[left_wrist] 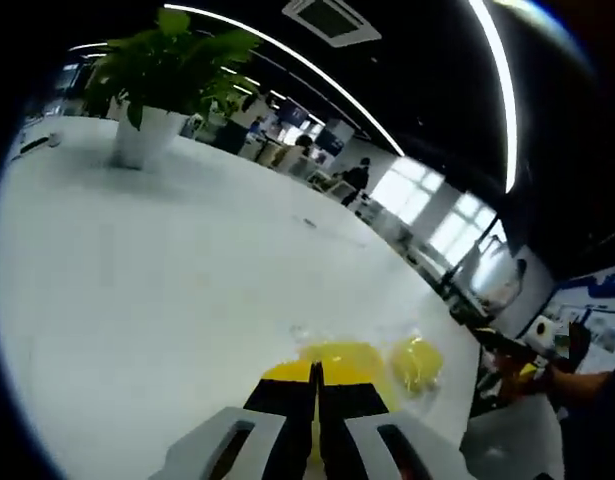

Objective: Compare the silicone blocks by pressing each to a similar depth, holding the contact briefly, and releasing to observe deformation and rebound differences across the visible hardness samples.

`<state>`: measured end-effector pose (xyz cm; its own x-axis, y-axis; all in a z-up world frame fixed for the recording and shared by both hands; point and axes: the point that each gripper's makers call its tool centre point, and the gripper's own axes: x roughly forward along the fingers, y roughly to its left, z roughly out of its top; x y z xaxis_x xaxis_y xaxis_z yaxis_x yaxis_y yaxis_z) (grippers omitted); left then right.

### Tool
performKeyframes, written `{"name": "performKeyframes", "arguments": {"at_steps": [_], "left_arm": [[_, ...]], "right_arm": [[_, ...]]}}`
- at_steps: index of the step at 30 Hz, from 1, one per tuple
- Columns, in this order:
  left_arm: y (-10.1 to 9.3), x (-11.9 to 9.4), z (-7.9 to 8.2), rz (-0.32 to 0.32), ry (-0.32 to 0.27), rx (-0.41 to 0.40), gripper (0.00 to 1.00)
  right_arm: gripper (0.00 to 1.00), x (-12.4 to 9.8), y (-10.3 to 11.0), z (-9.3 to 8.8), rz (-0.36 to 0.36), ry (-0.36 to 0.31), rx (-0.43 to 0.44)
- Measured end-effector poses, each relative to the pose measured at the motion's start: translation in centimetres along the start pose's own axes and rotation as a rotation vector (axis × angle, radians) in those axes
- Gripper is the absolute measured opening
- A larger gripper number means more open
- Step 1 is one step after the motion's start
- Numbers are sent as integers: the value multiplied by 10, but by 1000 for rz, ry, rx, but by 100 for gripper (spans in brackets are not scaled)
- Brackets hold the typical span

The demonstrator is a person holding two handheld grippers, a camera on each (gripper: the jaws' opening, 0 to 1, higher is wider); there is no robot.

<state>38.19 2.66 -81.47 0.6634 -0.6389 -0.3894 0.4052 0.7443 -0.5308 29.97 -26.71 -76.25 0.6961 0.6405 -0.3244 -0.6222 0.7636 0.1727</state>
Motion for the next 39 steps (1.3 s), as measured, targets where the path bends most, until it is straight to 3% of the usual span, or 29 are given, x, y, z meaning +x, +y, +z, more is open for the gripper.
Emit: {"name": "performKeyframes", "arguments": {"at_steps": [3, 8, 16, 19, 22, 24, 27, 29, 30, 31, 34, 39], "left_arm": [[3, 0, -5, 10, 18, 12, 0], [22, -1, -18, 77, 56, 15, 0], [24, -1, -19, 74, 38, -5, 0], [30, -3, -17, 122, 34, -18, 3], [26, -5, -10, 105, -1, 15, 16], [26, -7, 3, 114, -66, 77, 33], [19, -14, 11, 88, -83, 91, 46], [16, -17, 10, 81, -51, 110, 54], [15, -20, 3, 77, 12, 141, 59], [14, -21, 1, 74, 24, 151, 64], [6, -33, 11, 63, -24, 250, 77], [8, -54, 0, 87, -2, 268, 88]], "right_arm": [[96, 0, 1, -2, 2, 5, 5], [96, -1, 1, 0, -4, 5, -3], [96, -2, 2, 0, -6, 8, 1], [96, -3, 3, -2, -7, 26, 14], [96, -2, 3, -4, -10, 30, 37], [96, -2, 2, 0, -13, 5, 67], [96, -2, 1, 2, -18, -2, 74], [96, -1, 0, 2, -17, 1, 62], [96, 0, 0, 2, -17, 0, 60], [96, 0, 0, 2, -17, 0, 58], [96, 1, 1, 4, -18, -5, 42], [96, 5, 4, 0, -5, 13, 37]]}}
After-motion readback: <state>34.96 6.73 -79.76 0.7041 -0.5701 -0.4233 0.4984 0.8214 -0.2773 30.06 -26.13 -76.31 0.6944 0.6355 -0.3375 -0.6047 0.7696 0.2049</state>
